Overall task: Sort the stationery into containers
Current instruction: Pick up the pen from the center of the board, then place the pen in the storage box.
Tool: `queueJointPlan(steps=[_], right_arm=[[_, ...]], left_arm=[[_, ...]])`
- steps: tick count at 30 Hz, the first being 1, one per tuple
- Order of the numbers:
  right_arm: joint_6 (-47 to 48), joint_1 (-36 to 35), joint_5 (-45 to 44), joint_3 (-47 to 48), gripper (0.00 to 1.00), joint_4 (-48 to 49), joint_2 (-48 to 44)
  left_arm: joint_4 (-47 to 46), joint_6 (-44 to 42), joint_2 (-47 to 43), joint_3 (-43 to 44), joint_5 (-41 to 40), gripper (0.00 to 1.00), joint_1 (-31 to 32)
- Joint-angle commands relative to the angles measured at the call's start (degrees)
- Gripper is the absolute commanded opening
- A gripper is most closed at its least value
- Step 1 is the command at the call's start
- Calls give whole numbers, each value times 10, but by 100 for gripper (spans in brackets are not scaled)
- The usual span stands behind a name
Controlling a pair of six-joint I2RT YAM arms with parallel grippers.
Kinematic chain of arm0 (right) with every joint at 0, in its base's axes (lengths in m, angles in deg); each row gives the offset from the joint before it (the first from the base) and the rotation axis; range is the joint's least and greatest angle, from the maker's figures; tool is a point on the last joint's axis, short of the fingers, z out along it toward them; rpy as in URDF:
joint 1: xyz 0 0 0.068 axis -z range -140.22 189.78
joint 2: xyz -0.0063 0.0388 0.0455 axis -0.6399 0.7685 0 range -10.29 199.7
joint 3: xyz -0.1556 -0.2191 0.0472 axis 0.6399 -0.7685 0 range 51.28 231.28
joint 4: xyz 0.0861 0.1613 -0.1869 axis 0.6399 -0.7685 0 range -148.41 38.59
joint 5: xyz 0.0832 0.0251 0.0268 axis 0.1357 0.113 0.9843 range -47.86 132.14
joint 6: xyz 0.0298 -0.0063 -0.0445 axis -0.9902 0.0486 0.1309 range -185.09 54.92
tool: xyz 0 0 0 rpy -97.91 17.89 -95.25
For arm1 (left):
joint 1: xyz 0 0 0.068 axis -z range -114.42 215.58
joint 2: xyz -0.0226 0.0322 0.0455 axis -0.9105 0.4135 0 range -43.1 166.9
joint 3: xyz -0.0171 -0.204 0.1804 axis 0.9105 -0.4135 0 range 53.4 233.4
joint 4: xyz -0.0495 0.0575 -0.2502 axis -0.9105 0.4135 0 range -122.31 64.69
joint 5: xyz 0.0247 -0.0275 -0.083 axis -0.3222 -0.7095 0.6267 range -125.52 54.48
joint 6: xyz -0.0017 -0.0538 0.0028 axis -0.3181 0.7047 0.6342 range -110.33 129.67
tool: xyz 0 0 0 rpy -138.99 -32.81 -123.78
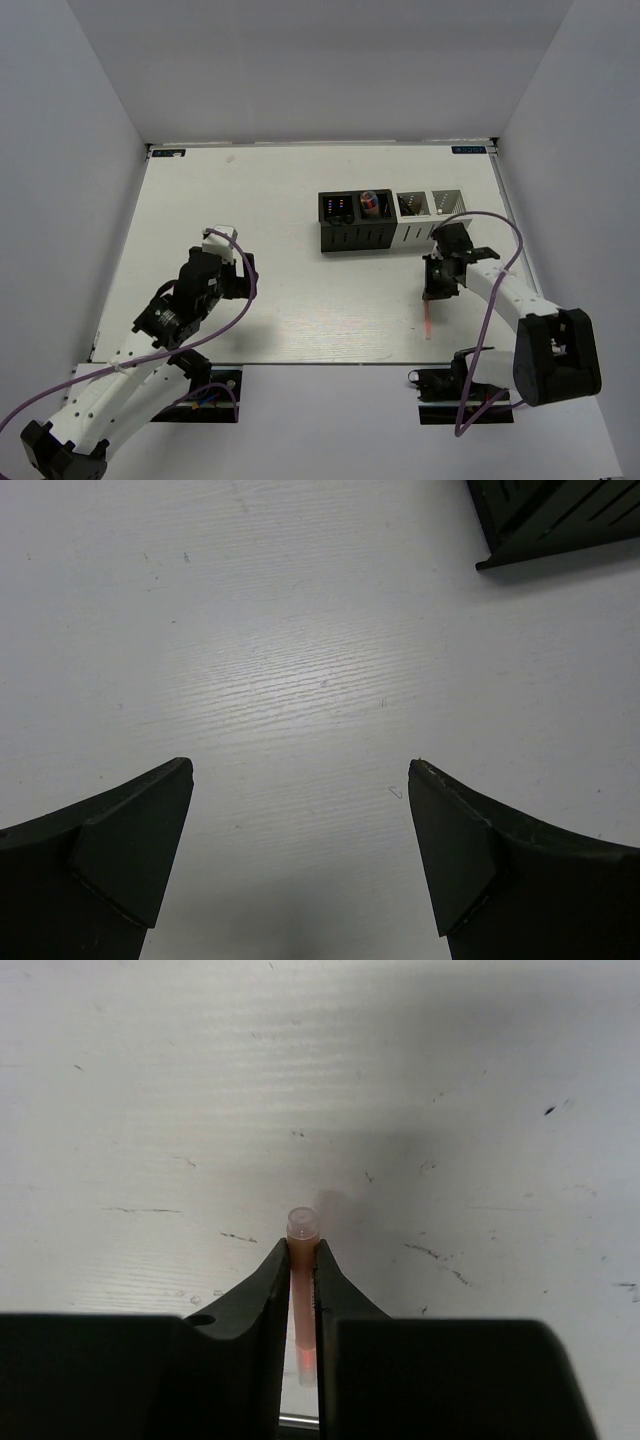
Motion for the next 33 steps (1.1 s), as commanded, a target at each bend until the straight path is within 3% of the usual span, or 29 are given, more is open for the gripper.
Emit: queueJointPlan(steps=[1,11,24,30,33], right_arm=[[28,-2,-18,6,0,28,-37],[86,1,-38,84,0,53,-116],[118,6,-140,277,0,102,-94],[167,10,-206,281,0,264,-46],[211,15,-215,256,0,431,-14]], left_arm=[[-4,-2,-7,-10,7,100,-3],[-5,-1,-2,-9,11,100,-3],[-6,-3,-2,-11,15,100,-3],[-8,-4,2,-13,17,100,-3],[-8,-6,7,-12,16,100,-2]])
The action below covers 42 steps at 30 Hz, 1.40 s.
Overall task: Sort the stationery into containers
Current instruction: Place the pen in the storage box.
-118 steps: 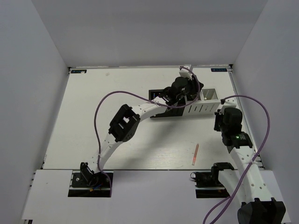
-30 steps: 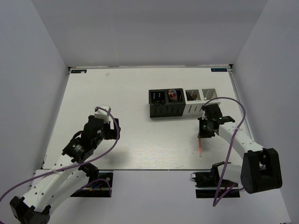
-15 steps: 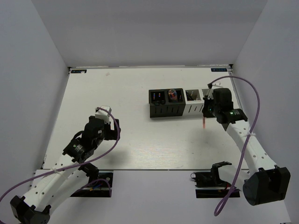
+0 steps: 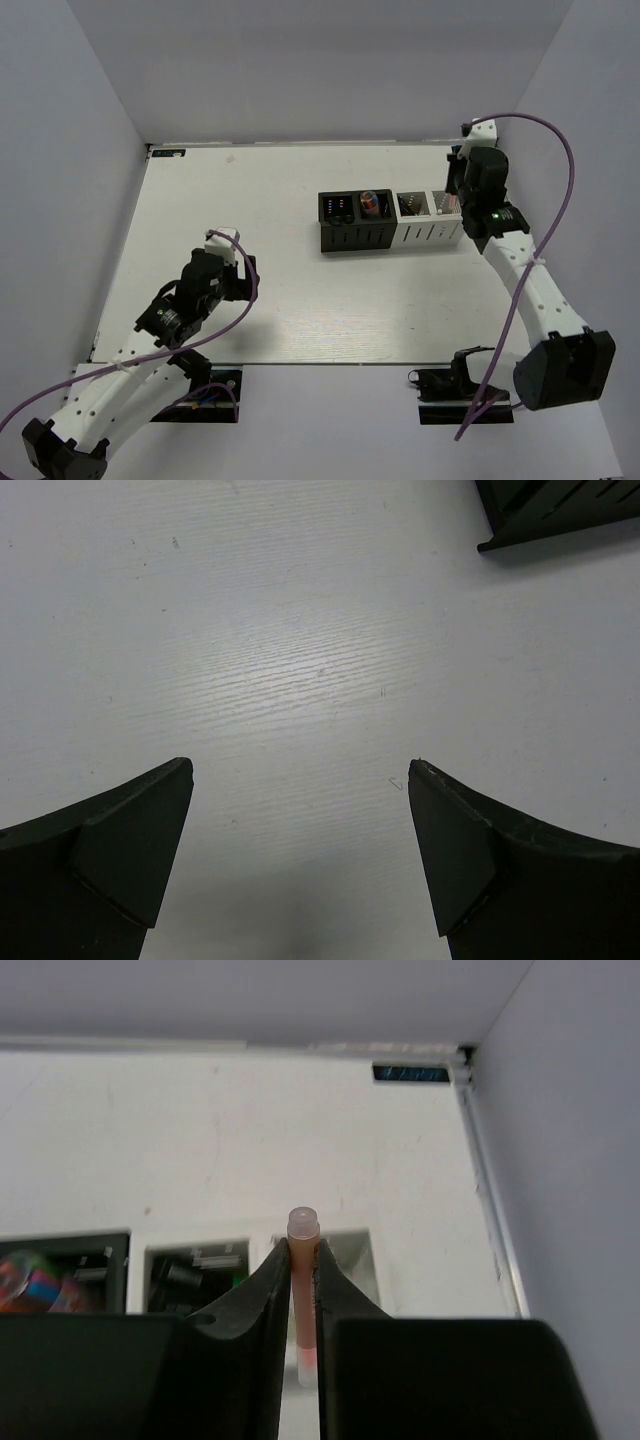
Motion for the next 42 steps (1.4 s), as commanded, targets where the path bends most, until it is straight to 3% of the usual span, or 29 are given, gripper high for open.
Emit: queueJointPlan(steps=[1,5,15,19,25,32,35,36,37,38,39,40,41,42], right_arm=[[73,7,-37,-35,0,210,41],[118,15,12,-63,0,323,82],[106,39,59,-102,0,334,114],[102,46,85,-106,42,304,123],[87,57,104,-104,49,282,123],[60,66,115,-97,49,252,113],[53,70,151,-93,40,204,73],[48,69,170,-87,14,147,62],[45,71,268,-61,0,117,49],[50,73,310,-50,0,89,17],[62,74,359,-38,0,-36,9],[74,73,492,9,0,-89,-2],[81,68,522,27,0,-182,-3],[73,67,568,48,8,-247,-2]], left_arm=[[-7,-6,5,-4,5,100,-2],[-7,-8,13,-4,5,100,-3],[-6,-9,20,-4,7,100,-3],[-6,-11,20,-4,9,100,-3],[-5,-9,17,-5,9,100,-3],[-3,-11,19,-6,8,100,-3],[-6,-11,18,-6,11,100,-3],[-7,-12,19,-7,13,100,-3],[-12,-12,20,-8,14,98,-4],[-14,-13,22,-8,20,89,-4],[-19,-13,24,-10,31,77,-7],[-23,-10,32,-8,47,57,-16],[-22,-7,36,-3,55,10,-21],[-22,2,40,-1,81,0,-31]])
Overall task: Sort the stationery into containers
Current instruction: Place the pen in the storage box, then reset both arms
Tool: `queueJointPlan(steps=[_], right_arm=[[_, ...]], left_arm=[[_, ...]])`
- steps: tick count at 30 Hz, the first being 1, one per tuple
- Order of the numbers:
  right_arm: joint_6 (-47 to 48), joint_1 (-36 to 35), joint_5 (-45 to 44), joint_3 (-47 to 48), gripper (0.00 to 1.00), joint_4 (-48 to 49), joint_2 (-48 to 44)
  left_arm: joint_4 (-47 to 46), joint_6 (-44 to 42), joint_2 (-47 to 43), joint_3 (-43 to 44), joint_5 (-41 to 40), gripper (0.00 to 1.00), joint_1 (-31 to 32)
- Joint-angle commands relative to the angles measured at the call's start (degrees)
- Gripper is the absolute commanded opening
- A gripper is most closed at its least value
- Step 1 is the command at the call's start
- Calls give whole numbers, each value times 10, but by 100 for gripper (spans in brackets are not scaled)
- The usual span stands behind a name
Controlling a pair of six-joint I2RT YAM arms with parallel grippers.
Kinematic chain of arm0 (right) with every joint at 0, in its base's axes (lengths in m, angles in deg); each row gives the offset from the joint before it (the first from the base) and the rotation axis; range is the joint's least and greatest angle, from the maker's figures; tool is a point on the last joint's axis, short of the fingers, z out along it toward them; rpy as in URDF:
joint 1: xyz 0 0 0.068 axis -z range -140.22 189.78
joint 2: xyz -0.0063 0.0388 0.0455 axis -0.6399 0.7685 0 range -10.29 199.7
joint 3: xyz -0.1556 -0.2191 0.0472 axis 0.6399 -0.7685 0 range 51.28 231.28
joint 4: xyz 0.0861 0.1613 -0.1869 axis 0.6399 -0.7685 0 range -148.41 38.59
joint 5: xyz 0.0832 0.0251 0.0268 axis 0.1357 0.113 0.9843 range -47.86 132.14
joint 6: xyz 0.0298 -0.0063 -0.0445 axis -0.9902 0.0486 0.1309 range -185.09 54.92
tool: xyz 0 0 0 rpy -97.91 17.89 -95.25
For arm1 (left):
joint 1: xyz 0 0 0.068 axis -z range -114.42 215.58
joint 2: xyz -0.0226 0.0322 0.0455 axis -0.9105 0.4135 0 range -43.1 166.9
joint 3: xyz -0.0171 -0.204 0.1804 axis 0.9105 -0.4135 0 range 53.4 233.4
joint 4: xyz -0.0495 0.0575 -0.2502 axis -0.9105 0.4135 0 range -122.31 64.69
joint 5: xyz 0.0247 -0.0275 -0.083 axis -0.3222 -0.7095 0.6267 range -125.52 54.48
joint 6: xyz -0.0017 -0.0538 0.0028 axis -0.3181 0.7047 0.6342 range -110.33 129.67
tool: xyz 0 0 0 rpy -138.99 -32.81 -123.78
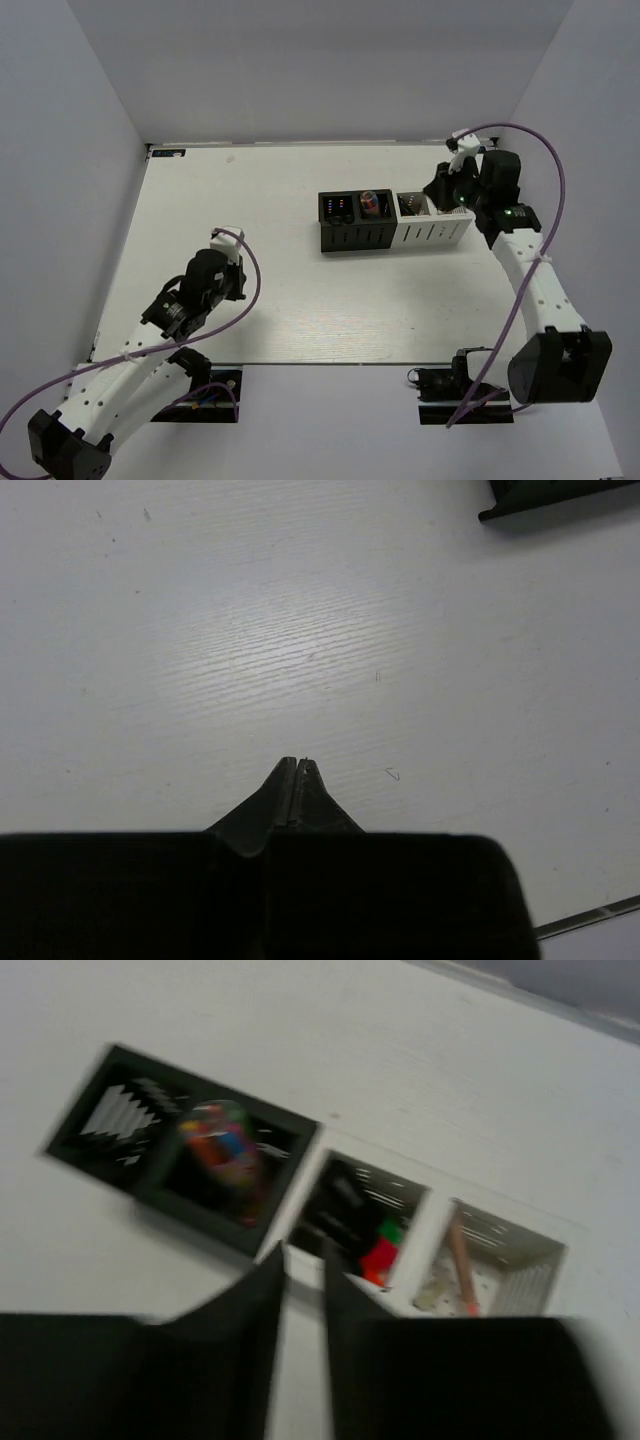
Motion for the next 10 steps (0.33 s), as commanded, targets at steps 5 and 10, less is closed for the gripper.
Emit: queueJointPlan(steps=[5,10], right_arm=[[-103,-6,89,-24,91,-236,-105],[-59,-4,21,-104,91,-225,-217]], left_arm=[[-10,23,47,13,94,58,-49],[-6,34,67,21,90,100,-63]])
